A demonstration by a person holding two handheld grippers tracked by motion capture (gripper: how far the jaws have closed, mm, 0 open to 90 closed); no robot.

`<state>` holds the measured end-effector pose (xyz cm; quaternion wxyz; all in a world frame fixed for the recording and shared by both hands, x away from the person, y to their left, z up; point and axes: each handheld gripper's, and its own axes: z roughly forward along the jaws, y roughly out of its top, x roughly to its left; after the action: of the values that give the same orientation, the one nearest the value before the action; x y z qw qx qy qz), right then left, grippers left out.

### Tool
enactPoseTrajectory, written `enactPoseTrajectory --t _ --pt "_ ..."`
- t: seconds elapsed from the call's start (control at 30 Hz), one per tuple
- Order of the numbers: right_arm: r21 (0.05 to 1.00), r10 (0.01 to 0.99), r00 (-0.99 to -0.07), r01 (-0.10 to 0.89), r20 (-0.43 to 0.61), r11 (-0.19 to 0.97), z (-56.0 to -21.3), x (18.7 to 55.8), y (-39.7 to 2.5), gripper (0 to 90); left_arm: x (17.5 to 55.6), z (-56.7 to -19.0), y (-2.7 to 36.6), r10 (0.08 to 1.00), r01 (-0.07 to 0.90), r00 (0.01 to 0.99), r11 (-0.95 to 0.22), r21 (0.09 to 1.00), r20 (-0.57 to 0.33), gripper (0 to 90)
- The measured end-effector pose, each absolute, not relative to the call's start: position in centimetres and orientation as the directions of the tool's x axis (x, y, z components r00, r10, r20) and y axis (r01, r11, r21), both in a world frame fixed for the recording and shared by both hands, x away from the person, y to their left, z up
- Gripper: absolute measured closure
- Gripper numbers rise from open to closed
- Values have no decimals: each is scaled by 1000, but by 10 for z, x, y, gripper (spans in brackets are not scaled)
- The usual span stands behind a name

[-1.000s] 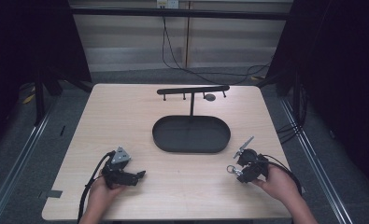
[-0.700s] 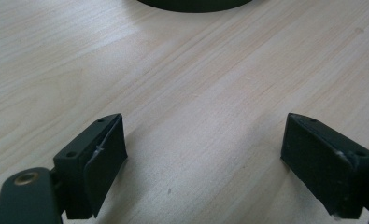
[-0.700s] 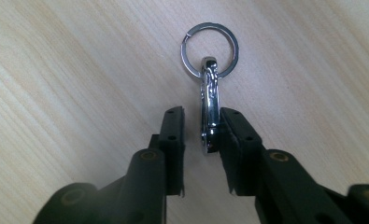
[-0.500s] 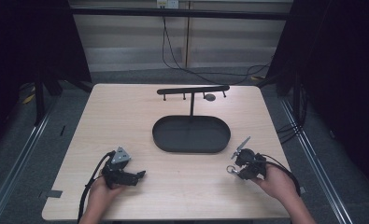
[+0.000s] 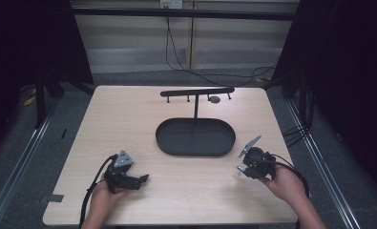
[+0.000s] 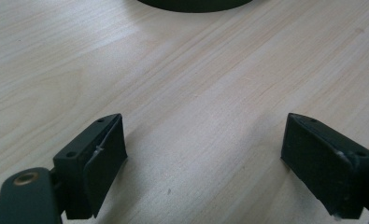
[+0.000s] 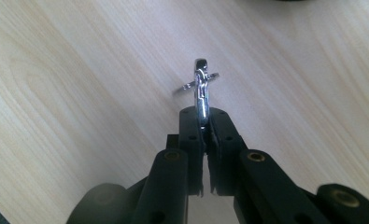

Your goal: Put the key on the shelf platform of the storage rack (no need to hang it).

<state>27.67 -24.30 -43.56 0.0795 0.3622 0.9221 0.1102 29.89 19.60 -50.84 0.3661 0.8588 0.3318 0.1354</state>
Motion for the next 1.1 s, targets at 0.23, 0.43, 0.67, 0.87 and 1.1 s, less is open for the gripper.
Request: enactPoseTrajectory --t 0.23,0.43,0.67,0.87,1.1 --pt "279 691 -720 651 -69 706 -425 282 -241 851 299 -509 195 667 472 745 -511 719 -15 124" --pt "298 684 -726 638 -77 710 -414 284 -231 851 299 -509 195 664 470 747 -514 717 -14 122" --pt "316 675 -733 624 -82 715 -407 291 -224 852 298 -509 195 663 470 748 -514 718 -14 122" --pt "314 679 -728 625 -96 715 -401 297 -223 851 298 -509 195 662 470 749 -512 720 -18 122" --pt "334 685 -722 625 -98 706 -398 304 -224 851 298 -509 195 662 470 749 -512 719 -19 122"
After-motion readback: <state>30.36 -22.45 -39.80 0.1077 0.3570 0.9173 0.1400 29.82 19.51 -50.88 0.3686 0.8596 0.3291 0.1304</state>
